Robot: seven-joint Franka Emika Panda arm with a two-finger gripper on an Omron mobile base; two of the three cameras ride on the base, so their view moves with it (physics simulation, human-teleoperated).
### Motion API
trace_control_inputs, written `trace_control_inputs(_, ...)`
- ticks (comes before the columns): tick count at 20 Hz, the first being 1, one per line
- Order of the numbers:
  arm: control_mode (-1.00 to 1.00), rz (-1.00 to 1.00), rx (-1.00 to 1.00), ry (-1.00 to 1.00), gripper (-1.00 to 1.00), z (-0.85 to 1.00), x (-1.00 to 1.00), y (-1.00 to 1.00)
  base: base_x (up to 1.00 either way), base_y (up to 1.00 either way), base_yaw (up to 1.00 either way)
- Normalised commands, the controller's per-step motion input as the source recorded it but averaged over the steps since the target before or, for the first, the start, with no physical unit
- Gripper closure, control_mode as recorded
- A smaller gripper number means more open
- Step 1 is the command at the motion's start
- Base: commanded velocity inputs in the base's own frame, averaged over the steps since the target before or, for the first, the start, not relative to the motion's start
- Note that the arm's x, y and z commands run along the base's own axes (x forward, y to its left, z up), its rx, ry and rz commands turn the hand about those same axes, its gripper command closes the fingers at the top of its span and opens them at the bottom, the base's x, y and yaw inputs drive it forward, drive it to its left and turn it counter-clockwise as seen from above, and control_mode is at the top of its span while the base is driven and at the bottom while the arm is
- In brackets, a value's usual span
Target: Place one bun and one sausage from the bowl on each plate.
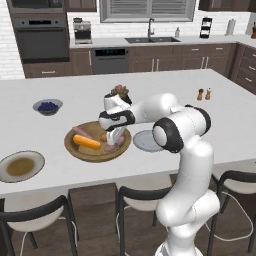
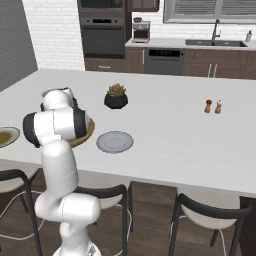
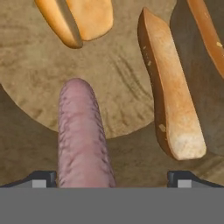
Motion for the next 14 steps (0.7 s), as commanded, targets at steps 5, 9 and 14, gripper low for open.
trace_control_inputs(5, -1.00, 0.00, 0.00, 0.00, 1.00, 0.00, 0.00, 0.00, 0.00, 0.00, 0.00)
trace_control_inputs(9, -1.00, 0.00, 0.00, 0.00, 1.00, 0.00, 0.00, 0.00, 0.00, 0.00, 0.00)
trace_control_inputs(14, -1.00, 0.00, 0.00, 0.00, 1.00, 0.00, -0.07, 0.00, 0.00, 0.00, 0.00)
